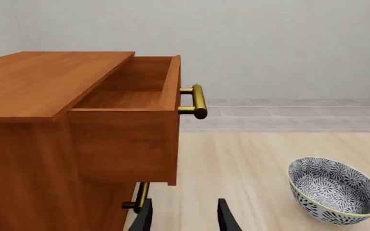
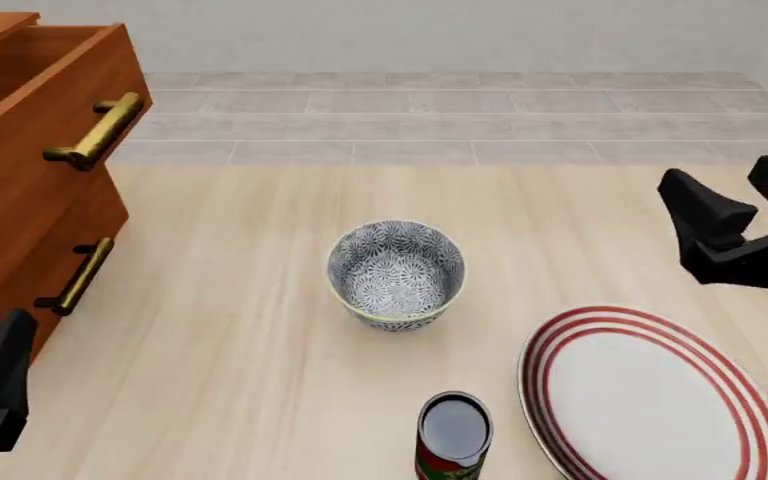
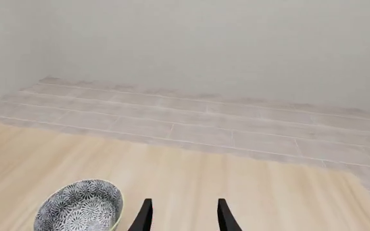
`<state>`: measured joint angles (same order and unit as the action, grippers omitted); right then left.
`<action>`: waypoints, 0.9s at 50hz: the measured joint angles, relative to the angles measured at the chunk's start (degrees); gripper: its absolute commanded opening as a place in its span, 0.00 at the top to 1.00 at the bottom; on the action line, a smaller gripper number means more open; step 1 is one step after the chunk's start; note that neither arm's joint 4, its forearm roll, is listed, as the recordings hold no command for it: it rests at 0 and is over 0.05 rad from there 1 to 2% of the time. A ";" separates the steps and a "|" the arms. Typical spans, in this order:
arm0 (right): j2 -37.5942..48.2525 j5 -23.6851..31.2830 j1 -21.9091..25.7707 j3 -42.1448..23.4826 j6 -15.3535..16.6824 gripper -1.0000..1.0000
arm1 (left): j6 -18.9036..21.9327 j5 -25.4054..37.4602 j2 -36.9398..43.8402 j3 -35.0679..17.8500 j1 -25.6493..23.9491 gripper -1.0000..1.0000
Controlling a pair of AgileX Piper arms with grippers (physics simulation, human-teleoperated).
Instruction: Put the bowl on the plate.
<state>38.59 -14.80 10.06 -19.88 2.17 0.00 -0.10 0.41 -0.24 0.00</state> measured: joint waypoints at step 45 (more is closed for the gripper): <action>44.17 10.10 18.13 -31.64 0.80 0.00 | 0.00 0.00 0.00 0.00 0.00 0.00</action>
<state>82.76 -4.70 28.19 -51.52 2.97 0.00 -0.10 0.42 -0.24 0.00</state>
